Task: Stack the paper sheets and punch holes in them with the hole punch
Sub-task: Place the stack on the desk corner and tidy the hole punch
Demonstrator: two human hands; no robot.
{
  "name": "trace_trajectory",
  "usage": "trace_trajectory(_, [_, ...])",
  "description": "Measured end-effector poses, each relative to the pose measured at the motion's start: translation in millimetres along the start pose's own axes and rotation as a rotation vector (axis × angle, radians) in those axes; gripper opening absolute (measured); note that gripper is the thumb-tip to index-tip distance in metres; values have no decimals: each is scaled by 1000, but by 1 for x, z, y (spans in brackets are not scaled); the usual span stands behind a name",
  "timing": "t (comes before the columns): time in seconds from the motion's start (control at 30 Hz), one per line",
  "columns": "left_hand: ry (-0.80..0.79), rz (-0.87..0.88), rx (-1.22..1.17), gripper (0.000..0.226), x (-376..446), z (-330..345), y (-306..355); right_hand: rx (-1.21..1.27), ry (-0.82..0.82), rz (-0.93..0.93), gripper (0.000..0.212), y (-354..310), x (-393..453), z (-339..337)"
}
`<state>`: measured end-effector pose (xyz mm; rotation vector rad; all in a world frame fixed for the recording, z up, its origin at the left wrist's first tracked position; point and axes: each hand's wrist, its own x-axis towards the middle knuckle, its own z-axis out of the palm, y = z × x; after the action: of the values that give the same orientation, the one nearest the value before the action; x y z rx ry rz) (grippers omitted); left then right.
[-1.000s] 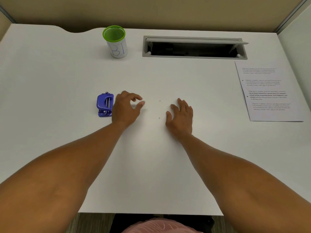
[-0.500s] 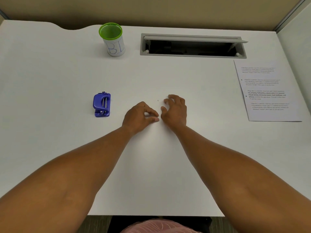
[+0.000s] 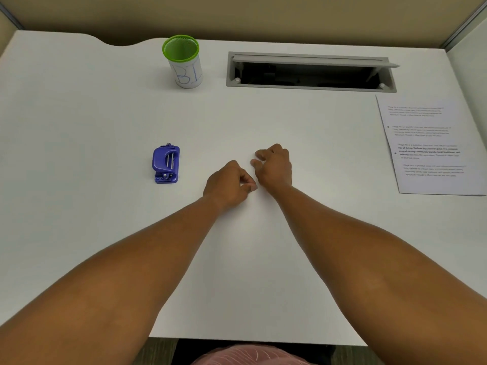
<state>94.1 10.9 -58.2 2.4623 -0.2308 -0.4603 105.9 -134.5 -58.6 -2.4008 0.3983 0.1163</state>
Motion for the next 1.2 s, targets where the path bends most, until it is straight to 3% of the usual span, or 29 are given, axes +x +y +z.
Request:
trace_trajectory(0.37, [-7,-55,-28,21,1,6,-3,-6,-21,86,11,-15,8,-4])
trace_trajectory(0.6, [5,-67,-51,23,2,5,-6,-139,-110,24,17,-18,8,-1])
trace_trajectory(0.7, [25,-93,-63,15,4,1,-9,-18,-146,53,33,-15,12,-6])
trace_trajectory(0.83, [48,-113,-100,16,8,-12,-11,118,-132,118,31,-13,14,-12])
trace_trajectory(1.2, [182,-140,-148,12,28,-69,-5,277,-121,65,17,-40,27,-26])
